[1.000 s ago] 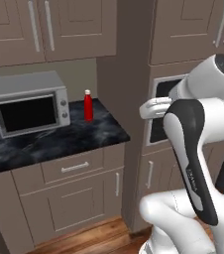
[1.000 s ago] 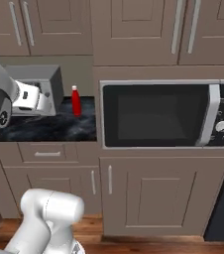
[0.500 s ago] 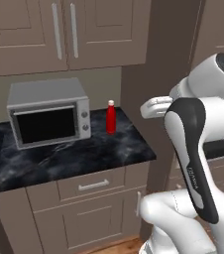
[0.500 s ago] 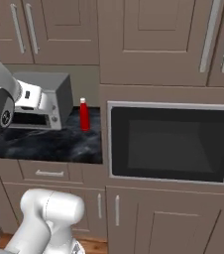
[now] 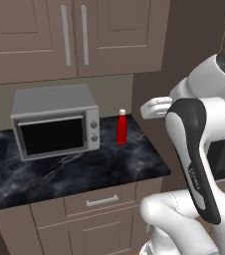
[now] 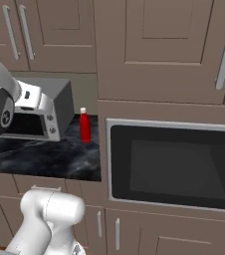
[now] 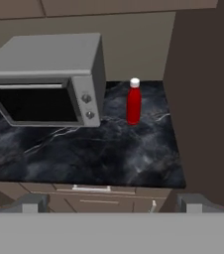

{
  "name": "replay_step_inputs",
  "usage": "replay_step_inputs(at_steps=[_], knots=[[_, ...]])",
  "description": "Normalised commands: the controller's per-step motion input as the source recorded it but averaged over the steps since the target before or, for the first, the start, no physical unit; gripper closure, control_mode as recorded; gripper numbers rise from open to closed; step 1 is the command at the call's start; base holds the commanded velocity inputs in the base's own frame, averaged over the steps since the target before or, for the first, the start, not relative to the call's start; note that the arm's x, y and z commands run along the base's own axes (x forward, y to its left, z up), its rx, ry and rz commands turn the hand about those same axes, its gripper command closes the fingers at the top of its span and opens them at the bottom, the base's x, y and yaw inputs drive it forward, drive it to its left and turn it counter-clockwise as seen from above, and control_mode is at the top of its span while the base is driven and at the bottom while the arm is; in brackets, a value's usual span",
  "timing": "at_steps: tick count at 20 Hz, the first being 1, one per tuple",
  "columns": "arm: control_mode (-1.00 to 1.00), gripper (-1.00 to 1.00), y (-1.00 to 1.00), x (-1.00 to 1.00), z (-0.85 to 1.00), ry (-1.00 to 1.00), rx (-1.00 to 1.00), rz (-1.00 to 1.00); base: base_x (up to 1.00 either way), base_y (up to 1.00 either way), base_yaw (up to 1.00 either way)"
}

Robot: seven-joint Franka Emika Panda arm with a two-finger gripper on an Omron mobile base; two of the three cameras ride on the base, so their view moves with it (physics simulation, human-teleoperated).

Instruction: Move the drinks to the dining counter.

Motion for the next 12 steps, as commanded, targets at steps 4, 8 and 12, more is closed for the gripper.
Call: replay_step_inputs(at_steps=[4, 8, 12], knots=[[1.00, -1.00, 0.00, 0.00, 0.00, 0.00, 0.00, 0.00, 0.54, 0.00, 0.00], [1.00, -1.00, 0.00, 0.00, 0.00, 0.00, 0.00, 0.00, 0.56, 0.00, 0.00], [1.00, -1.00, 0.00, 0.00, 0.00, 0.00, 0.00, 0.00, 0.54, 0.00, 0.00]])
